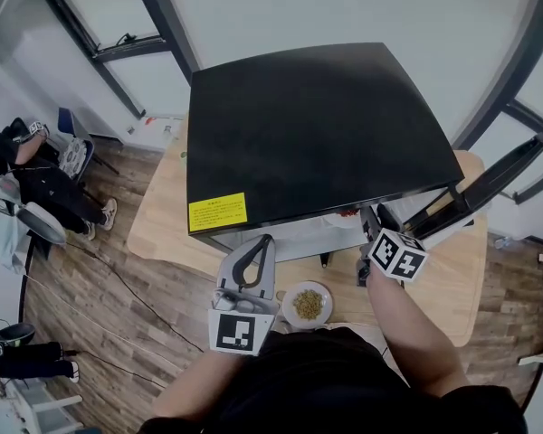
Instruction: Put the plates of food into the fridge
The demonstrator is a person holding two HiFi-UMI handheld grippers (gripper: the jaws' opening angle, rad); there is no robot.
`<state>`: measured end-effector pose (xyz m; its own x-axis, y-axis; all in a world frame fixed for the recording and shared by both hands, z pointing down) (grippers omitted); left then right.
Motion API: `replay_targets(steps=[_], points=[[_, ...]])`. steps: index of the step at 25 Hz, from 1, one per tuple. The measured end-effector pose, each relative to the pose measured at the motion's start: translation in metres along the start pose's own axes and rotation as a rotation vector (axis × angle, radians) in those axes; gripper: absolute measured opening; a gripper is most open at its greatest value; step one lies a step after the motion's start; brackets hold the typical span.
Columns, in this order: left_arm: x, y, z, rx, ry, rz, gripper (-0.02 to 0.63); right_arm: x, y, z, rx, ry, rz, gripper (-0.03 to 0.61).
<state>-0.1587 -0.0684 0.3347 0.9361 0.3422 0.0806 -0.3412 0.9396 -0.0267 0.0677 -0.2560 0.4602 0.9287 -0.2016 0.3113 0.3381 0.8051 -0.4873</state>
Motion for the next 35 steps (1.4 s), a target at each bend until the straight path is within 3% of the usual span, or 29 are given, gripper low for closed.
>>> replay_targets(steps=[6,10,15,19,23,29,35], points=[[0.007,0.006,0.002,-0.005,0.026,-0.041,0.005,-0.004,0.013,-0.003,0.039,0.009,-0.058,0.187],[0.016,0.01,-0.001,0.022,0.038,-0.052,0.005,-0.003,0.022,0.003,-0.001,-0.006,-0.118,0.187],[0.015,0.021,0.0,0.05,-0.017,-0.129,0.005,-0.001,0.031,0.005,-0.006,0.017,-0.163,0.187],[0.011,0.034,0.01,0.055,-0.019,-0.127,0.005,0.001,0.049,0.01,0.014,0.004,-0.154,0.187],[0.002,0.047,0.014,0.051,-0.026,-0.121,0.005,0.004,0.064,0.021,0.047,-0.09,-0.172,0.187],[-0.003,0.071,0.018,0.033,-0.018,-0.049,0.005,0.006,0.094,0.061,0.059,-0.252,-0.204,0.187],[-0.009,0.093,0.04,0.002,0.018,0.008,0.005,0.013,0.118,0.115,0.031,-0.369,-0.137,0.187]])
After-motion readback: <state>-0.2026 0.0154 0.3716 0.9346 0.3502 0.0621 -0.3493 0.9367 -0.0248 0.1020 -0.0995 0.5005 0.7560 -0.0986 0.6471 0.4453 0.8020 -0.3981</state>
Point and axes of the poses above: the fingertips, and each gripper's own axes: y backward along the fingers, x to its right, z out of its underside, the point moved 7 cm from there along y, backward along the fingers, and after that the axes turned 13 degrees about z, right-handed, at the moved point
